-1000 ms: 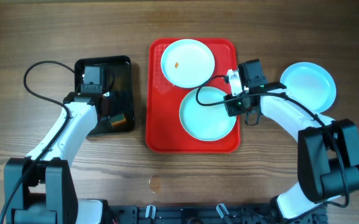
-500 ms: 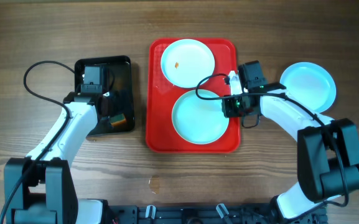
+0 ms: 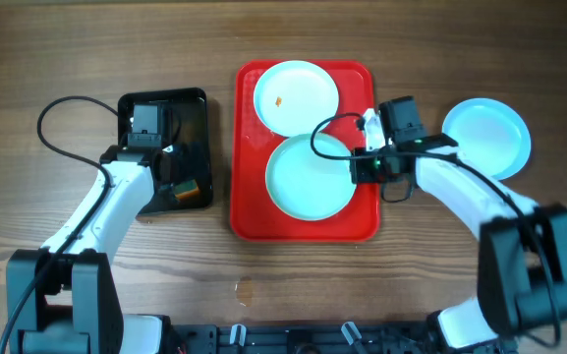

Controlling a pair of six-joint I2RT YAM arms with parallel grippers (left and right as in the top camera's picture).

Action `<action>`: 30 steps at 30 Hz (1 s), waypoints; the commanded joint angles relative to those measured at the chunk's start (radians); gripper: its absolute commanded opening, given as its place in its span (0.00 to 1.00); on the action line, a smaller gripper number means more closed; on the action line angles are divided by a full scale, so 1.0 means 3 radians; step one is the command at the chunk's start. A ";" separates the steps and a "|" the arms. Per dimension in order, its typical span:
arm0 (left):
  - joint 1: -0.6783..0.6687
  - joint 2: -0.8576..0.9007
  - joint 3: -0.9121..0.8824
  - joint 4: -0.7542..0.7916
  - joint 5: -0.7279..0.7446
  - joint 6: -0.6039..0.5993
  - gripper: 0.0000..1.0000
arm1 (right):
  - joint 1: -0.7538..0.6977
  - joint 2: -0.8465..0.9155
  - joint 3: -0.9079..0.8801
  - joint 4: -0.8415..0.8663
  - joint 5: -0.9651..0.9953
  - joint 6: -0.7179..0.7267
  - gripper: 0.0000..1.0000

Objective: Clean dirty plates on tray and stack at the side

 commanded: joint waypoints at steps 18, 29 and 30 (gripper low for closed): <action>0.0011 0.0000 -0.0004 0.0000 0.0014 0.0041 1.00 | 0.1086 -0.1508 0.0001 -0.0121 0.3334 -0.0216 0.04; 0.0011 0.0000 -0.0004 0.0000 0.0014 0.0041 1.00 | 0.2005 -0.1507 0.0001 -0.0055 0.4634 -0.0221 0.04; 0.0011 0.0000 -0.0004 0.0000 0.0014 0.0041 1.00 | 0.2023 -0.1507 0.0001 -0.0055 0.4632 -0.0221 0.04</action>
